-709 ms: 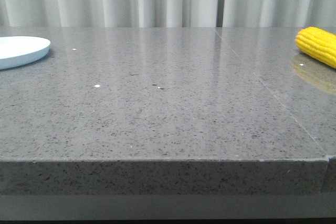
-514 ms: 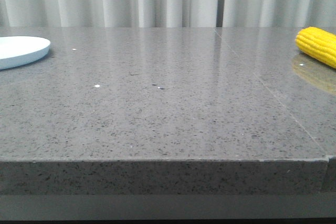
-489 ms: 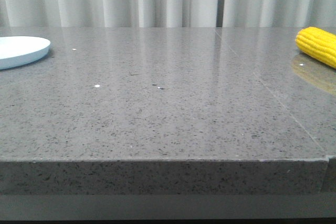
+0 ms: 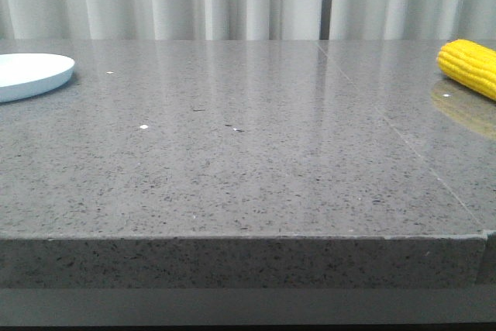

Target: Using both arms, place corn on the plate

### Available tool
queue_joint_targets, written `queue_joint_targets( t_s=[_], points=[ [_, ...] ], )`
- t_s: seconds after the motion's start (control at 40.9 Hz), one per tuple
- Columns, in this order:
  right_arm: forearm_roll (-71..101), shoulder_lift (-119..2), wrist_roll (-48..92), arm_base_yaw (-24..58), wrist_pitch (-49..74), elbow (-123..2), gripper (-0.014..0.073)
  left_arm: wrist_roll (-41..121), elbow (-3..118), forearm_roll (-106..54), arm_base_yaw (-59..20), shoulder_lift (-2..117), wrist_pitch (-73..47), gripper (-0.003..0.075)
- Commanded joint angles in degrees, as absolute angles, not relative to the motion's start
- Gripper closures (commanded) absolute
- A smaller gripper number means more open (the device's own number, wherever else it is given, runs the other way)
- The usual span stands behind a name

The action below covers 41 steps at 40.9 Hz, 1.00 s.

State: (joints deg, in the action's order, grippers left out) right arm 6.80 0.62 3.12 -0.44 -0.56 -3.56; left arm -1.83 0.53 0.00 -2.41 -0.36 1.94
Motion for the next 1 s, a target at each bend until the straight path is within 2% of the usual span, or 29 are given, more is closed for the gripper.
queue_joint_targets(
  t_s=[0.0, 0.196, 0.514, 0.978],
  points=[
    [7.11, 1.28, 3.08, -0.72, -1.75, -11.23, 0.0662, -2.54, 6.41, 0.0, -2.4, -1.06, 6.17, 0.0741],
    [7.05, -4.63, 3.08, -0.72, 5.88, -24.08, 0.0662, -2.54, 20.98, 0.0, -2.4, 0.52, -3.01, 0.0741],
    [6.52, -19.85, 3.08, -0.72, 19.82, -41.23, 0.0662, -2.54, 42.44, 0.0, -2.4, 15.09, -18.49, 0.0741],
    [6.46, -34.43, 3.08, -0.72, 28.35, -42.57, 0.0662, 0.0, 44.92, 0.0, -2.4, 30.27, -27.29, 0.0741]
  ],
)
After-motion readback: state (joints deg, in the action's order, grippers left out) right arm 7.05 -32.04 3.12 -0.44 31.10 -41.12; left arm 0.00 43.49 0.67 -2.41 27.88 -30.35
